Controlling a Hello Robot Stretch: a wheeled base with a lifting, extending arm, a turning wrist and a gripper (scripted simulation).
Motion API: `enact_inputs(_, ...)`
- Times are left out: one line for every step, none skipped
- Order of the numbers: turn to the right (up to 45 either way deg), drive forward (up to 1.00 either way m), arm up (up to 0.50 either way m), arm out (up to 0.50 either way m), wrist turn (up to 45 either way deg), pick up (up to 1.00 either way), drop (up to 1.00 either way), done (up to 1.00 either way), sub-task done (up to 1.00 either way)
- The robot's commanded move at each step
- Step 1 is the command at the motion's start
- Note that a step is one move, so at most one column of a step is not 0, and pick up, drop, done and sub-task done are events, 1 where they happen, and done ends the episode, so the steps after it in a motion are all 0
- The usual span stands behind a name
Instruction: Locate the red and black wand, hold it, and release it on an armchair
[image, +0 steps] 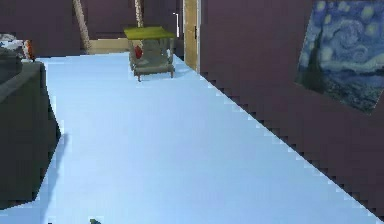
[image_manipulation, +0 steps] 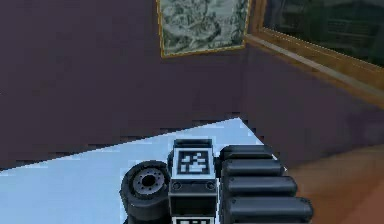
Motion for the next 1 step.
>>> enact_inputs(45.0, 0.0, 0.0, 0.0, 0.0, 0.0, 0.0, 0.0, 0.0)
